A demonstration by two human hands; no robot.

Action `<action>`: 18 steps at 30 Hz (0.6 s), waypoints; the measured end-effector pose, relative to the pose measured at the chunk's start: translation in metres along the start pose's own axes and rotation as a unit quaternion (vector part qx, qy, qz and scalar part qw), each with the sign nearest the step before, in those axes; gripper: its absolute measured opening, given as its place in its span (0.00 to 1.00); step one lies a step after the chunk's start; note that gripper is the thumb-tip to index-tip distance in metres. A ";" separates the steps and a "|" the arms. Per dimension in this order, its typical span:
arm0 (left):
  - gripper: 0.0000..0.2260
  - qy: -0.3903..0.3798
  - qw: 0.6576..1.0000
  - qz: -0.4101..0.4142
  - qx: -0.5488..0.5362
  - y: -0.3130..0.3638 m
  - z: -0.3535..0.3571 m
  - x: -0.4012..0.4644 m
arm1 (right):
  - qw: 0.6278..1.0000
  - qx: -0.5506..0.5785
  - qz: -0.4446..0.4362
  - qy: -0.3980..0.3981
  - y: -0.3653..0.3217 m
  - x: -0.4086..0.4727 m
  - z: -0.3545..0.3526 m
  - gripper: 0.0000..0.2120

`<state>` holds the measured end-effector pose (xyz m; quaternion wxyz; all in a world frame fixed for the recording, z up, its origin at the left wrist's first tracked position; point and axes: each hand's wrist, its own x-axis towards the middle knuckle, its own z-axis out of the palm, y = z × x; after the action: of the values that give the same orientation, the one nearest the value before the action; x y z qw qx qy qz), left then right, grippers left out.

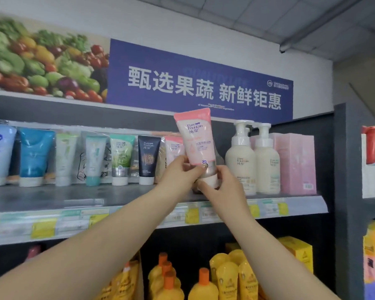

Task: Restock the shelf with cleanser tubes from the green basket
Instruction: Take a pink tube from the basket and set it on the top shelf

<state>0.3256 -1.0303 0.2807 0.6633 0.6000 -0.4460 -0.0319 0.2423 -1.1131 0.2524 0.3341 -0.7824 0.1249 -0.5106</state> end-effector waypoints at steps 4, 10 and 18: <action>0.09 0.010 1.000 0.007 0.018 -0.013 0.003 0.017 | 0.999 -0.040 -0.014 -0.015 0.015 0.014 0.002 0.17; 0.12 0.010 0.995 0.004 0.094 -0.021 0.004 0.021 | 0.993 -0.109 -0.036 -0.018 0.030 0.018 0.008 0.14; 0.13 0.023 0.982 0.009 0.187 -0.020 0.005 0.017 | 0.993 -0.097 -0.010 -0.063 0.028 0.021 0.003 0.19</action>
<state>0.3428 -1.0498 0.2732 0.5497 0.7103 -0.4339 0.0716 0.2585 -1.1444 0.2487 0.2586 -0.8429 0.1449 -0.4491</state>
